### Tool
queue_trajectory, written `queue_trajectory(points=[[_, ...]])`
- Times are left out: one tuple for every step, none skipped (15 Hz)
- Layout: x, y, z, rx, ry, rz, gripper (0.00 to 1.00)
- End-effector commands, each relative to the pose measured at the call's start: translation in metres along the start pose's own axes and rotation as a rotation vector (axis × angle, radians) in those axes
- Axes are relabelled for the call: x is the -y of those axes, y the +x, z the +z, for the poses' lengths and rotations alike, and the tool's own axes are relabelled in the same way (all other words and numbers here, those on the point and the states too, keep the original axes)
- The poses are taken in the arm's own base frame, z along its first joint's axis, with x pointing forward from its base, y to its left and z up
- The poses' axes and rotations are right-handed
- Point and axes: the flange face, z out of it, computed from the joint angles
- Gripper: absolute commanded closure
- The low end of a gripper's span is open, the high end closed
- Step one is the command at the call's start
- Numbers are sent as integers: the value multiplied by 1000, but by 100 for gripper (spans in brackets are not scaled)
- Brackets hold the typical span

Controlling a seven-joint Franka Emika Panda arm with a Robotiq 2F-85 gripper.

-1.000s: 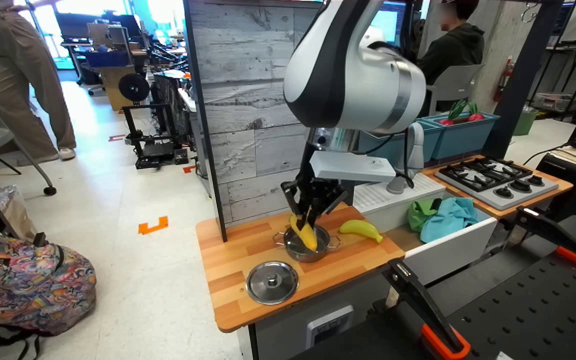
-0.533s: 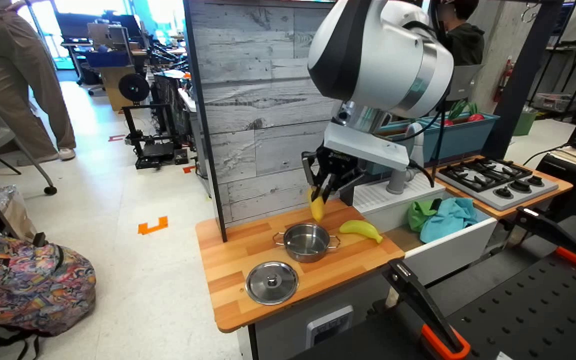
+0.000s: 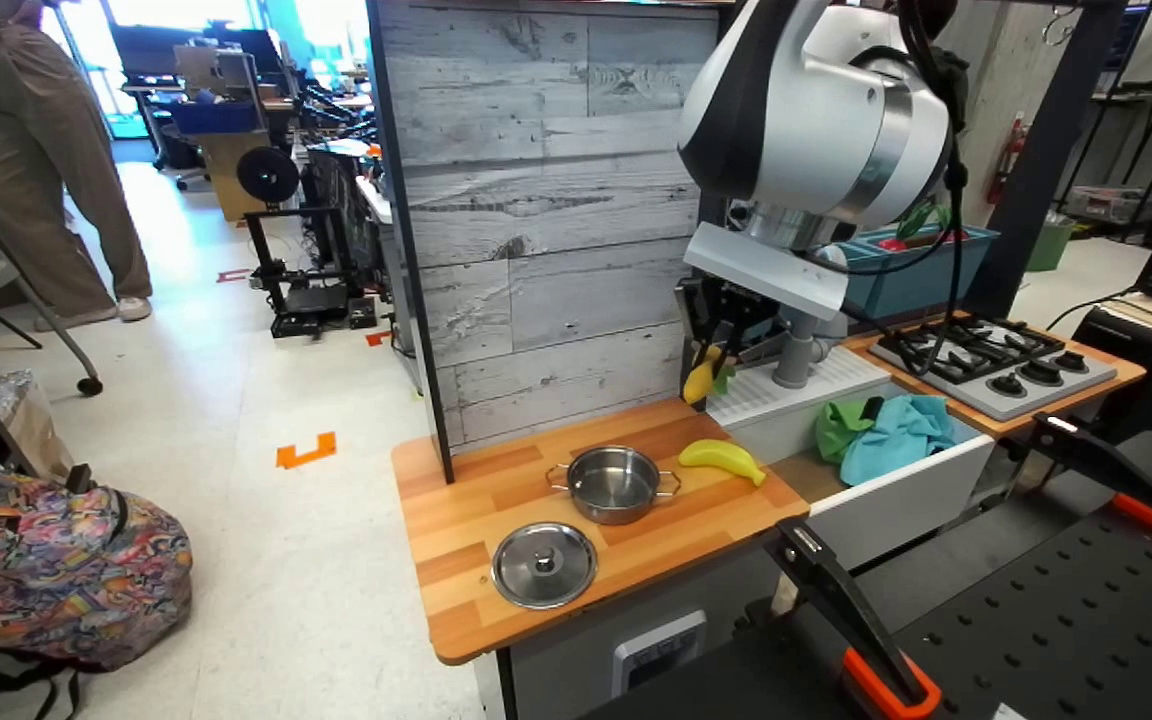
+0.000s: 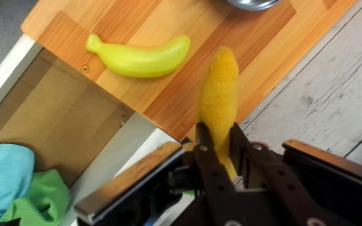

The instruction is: Put the carrot plushie on the table

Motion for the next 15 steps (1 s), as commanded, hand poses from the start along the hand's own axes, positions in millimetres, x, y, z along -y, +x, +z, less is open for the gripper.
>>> queue_trajectory(points=[[2,6,10,-70,-55,92,100],[2,5,15,-77,-74,103,100],[4,2,20,-79,-94,107,100],[8,-1,25,-86,-110,108,100],[11,-5,30,-90,-122,111,100],[16,-8,36,-92,-132,104,100],[20,-13,40,-95,-141,101,100],[25,-17,44,-96,-147,96,100],[29,-20,49,-96,-147,88,100],[35,-23,51,-96,-144,79,100],[39,-26,54,-95,-140,71,100],[43,-28,57,-89,-134,64,100],[47,-29,59,-85,-124,54,100],[51,-30,62,-81,-116,47,100],[55,-31,64,-78,-108,39,100]])
